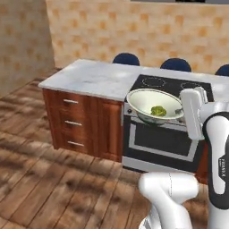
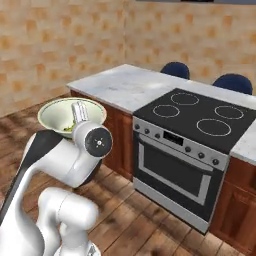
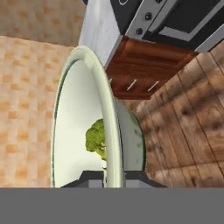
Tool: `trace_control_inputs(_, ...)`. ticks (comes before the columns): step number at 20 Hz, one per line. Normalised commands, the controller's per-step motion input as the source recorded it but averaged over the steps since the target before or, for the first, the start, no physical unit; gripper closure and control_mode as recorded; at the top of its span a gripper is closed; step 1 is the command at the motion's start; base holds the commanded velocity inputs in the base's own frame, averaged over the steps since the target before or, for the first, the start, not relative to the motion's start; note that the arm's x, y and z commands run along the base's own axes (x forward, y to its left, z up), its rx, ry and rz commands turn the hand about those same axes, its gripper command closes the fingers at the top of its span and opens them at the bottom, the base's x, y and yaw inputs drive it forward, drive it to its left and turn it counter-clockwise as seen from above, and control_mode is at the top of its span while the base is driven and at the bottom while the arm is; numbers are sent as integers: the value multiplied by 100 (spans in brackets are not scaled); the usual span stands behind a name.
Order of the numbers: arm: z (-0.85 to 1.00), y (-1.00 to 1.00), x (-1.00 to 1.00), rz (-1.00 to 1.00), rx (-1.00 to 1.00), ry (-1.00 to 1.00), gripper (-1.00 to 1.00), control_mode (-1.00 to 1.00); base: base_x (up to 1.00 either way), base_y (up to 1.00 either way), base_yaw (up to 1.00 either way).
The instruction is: Move the mug from next to the sink to the open cabinet. Then, move the bowl with the broccoli to the fridge to clear the area for faucet cleaning.
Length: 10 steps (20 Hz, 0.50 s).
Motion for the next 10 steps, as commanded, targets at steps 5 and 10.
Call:
trace_control_inputs(5,0,0,0,0,0,0,100,100,0,-49,-91)
trace_control_inputs(10,0,0,0,0,0,0,100,100,2,-47,-91)
